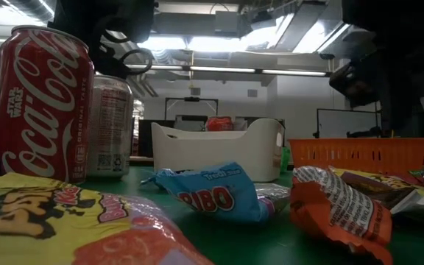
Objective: Sort candy
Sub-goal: Put the yellow candy into the red bin
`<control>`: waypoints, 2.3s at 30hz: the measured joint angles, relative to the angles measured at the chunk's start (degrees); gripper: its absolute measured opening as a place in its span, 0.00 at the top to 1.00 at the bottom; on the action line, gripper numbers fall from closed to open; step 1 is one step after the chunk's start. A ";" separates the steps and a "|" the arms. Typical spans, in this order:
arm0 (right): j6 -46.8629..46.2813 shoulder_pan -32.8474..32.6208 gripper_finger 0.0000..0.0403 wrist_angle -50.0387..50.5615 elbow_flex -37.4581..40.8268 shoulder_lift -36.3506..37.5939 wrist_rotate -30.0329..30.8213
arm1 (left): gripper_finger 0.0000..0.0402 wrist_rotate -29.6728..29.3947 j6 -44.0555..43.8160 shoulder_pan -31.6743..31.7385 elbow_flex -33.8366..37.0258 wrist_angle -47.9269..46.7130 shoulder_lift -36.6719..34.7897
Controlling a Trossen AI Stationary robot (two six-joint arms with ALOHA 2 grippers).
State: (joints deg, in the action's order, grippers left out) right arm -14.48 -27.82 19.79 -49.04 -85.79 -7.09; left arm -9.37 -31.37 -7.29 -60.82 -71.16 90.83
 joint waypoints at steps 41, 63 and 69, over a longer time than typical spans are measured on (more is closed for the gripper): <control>0.04 -0.67 0.96 -6.71 -0.15 -13.32 4.58 | 0.75 0.92 -3.04 -13.35 -2.45 1.61 -10.26; 6.78 -0.39 1.00 17.87 -18.38 -10.17 9.36 | 0.75 0.88 -3.20 -20.48 -2.45 13.63 -10.27; 13.92 1.69 0.99 19.19 -24.35 -10.15 11.69 | 0.75 0.90 -7.55 -22.91 -2.45 14.35 -10.27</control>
State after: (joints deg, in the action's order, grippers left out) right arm -0.56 -26.13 38.98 -73.38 -95.94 4.60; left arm -8.47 -38.92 -30.20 -63.26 -56.82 80.55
